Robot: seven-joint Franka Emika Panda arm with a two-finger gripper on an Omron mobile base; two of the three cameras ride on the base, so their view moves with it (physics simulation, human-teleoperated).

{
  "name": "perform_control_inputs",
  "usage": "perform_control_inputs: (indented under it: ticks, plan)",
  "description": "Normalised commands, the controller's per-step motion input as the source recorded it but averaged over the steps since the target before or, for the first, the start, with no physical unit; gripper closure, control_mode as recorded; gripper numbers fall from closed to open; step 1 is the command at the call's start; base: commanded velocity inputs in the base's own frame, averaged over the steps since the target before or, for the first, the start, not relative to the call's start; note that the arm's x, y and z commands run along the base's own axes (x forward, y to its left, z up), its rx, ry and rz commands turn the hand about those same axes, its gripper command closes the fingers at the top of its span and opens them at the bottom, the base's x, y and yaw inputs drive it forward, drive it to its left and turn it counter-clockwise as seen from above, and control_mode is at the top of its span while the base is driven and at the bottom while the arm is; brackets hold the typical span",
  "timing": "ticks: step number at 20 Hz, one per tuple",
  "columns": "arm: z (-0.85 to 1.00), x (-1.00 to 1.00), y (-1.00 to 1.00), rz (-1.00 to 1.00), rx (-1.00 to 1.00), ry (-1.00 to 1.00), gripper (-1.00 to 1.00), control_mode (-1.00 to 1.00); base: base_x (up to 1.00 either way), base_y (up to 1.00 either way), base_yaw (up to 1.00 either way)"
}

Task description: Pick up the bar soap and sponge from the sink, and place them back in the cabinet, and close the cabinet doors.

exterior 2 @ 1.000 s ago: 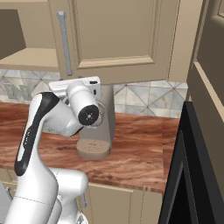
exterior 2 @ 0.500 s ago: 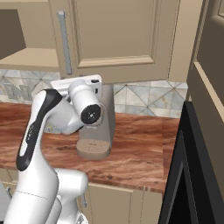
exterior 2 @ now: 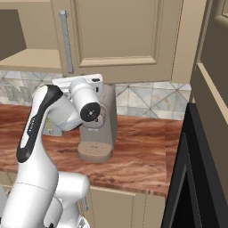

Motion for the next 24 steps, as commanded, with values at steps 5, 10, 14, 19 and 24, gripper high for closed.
perform_control_inputs:
  ticks: [5,10,14,19,24]
  plan:
    - [0.0,0.27,0.0,-0.06,0.0,0.0,-1.0,-1.0,0.0,0.0,0.0]
    - [0.0,0.29,0.0,-0.05,0.0,0.0,-1.0,-1.0,0.0,0.0,0.0]
    - [0.0,0.26,0.0,-0.05,0.0,0.0,-1.0,-1.0,0.0,0.0,0.0]
    - [0.0,0.24,0.0,-0.04,0.0,0.0,-1.0,-1.0,0.0,0.0,0.0]
    - [0.0,0.22,0.0,-0.04,0.0,0.0,-1.0,-1.0,0.0,0.0,0.0]
